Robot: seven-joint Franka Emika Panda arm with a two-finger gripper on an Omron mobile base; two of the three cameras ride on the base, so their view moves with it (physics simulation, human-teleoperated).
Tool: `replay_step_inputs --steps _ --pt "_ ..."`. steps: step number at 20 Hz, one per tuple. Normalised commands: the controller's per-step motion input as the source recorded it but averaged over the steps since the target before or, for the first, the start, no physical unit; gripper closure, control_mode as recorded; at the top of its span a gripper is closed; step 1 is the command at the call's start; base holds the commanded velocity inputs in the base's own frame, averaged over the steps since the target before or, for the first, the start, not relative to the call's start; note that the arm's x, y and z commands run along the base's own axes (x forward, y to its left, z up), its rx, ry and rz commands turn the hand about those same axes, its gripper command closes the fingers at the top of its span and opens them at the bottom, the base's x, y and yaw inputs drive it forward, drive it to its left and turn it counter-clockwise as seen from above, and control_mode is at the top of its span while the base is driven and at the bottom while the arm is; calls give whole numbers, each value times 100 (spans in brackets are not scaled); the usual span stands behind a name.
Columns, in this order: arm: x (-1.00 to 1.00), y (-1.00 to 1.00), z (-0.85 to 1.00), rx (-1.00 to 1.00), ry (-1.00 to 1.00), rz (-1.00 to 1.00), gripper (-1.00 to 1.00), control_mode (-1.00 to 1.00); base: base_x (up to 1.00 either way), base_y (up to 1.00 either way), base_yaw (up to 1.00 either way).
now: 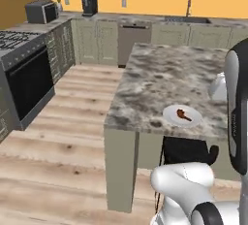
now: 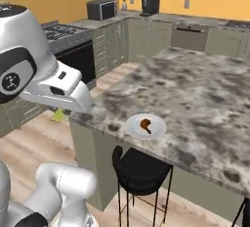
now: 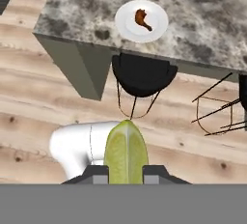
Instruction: Transport the chicken drumstick and lemon wedge to the fridge. Place the chicken drumstick on the rack containing meat and place the lemon wedge on the rack containing the vegetable, ensuring meats and vegetables are on different racks.
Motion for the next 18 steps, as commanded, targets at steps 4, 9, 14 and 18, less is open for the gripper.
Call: replay_step_inputs --steps 4,9,14,18 --pt "0 0 0 0 0 0 100 100 0 16 87" --pt "0 0 0 0 0 0 100 100 2 1 92" --pt "0 0 0 0 0 0 100 100 1 5 94" --pt "0 0 0 0 0 0 100 100 1 8 94"
